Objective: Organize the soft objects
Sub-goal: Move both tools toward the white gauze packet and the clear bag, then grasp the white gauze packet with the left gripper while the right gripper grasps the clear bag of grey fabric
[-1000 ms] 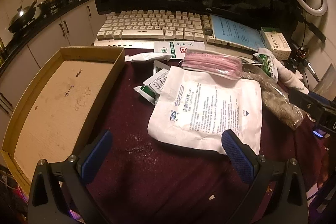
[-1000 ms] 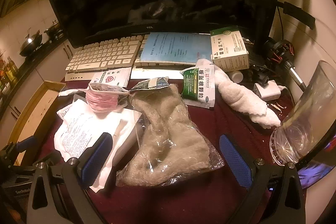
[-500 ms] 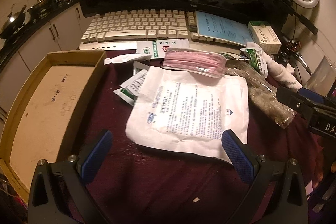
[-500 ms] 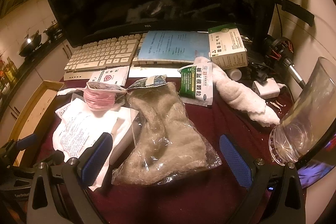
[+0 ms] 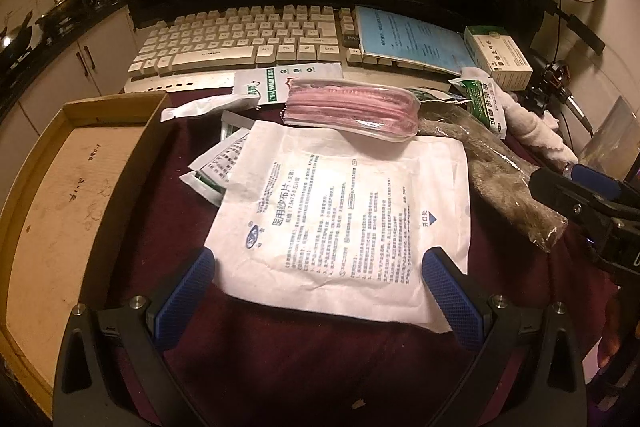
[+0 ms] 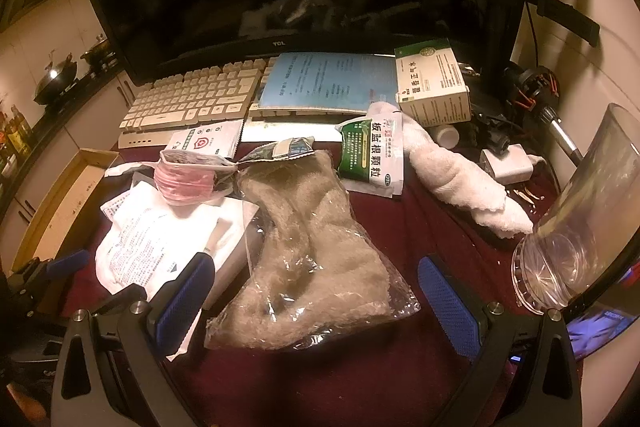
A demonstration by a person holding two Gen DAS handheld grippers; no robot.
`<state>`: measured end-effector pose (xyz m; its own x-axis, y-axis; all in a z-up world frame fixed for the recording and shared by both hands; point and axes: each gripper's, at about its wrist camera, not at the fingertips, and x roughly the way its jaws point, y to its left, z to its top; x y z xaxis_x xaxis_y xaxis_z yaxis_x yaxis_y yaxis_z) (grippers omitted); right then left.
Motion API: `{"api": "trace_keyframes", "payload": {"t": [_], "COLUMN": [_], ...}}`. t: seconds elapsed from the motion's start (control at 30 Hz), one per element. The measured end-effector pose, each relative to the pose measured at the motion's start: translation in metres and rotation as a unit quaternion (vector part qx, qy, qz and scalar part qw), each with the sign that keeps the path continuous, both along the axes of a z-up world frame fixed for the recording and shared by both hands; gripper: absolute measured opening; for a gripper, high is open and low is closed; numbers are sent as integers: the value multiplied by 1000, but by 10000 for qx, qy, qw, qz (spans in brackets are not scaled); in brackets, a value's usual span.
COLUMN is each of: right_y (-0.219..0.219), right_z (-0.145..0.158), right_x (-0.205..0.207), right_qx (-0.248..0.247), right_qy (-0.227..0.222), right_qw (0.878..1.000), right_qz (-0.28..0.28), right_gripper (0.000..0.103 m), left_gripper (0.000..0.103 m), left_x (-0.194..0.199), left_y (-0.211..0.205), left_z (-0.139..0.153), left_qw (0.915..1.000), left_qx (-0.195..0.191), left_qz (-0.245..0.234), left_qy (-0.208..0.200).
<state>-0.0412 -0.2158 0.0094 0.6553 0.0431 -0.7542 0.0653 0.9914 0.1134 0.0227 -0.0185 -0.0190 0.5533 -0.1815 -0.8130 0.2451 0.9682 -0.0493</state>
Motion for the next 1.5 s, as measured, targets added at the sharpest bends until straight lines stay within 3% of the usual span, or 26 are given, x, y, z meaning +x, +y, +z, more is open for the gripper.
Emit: {"api": "trace_keyframes", "payload": {"t": [1.13,1.5], "right_y": [-5,0], "right_z": [-10,-20], "right_x": [10,35], "right_qx": [-89,-409], "right_qy": [205,442], "right_qw": [9997,9979], "right_qz": [-47,244], "right_gripper": [103,103], "left_gripper": [103,102], "left_x": [17,14], "left_y": [-26,-27], "left_z": [-10,-14], "left_qw": [9994,9986], "left_qx": [-27,-30], "left_qz": [-341,-510], "left_qy": [-35,-121]}}
